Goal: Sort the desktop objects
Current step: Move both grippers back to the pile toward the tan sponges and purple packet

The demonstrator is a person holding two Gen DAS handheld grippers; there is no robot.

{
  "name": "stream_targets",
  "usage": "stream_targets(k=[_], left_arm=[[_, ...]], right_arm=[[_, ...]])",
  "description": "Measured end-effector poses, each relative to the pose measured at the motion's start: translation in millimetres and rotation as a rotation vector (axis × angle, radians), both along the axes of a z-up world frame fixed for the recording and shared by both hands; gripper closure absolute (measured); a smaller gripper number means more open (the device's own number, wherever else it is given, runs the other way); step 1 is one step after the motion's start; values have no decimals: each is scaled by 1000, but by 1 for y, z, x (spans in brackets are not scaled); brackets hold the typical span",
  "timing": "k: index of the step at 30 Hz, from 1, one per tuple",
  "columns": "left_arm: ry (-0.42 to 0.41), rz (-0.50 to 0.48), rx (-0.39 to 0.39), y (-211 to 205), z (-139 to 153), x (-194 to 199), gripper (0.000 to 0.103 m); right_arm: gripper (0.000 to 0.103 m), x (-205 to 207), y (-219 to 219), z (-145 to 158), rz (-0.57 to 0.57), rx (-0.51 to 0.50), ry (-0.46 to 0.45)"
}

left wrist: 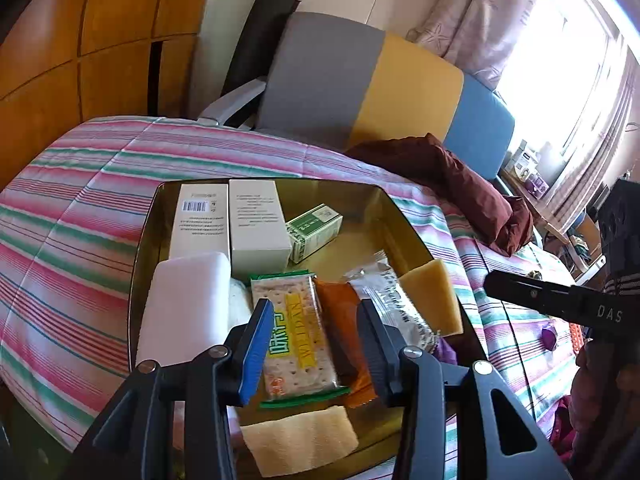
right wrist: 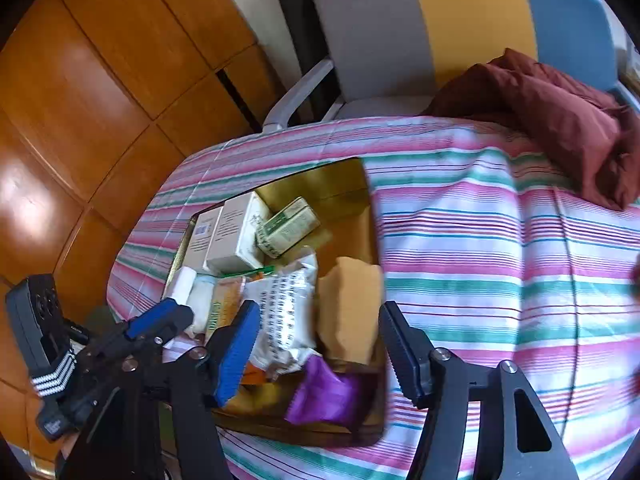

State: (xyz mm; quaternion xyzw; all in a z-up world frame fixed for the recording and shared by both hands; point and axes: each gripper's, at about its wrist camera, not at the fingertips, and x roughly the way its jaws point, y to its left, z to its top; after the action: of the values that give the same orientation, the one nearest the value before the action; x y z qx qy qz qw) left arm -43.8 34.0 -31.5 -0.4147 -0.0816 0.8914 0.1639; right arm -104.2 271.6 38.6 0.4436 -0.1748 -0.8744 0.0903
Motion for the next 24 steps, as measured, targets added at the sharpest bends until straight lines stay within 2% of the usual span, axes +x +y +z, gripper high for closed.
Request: stream_targets(k=[5,8,11,19,24], left_arm=[[-34,-16,24,6,-1,-3,59],[-21,-20,1,14,3,0,59],[-3,-54,15,21,10,2,59],[25,-138,12,48,26,6,59],[41,-202,5,71,34,10,59]], right_arm=[[26,13,24,3,-61,23,3],[23,21,44,3,-107,41,5],[18,26,65,0,-167,54,-11],[18,45,127,0,-287,-8,-64],[19,63,184,6,-408,0,-97]])
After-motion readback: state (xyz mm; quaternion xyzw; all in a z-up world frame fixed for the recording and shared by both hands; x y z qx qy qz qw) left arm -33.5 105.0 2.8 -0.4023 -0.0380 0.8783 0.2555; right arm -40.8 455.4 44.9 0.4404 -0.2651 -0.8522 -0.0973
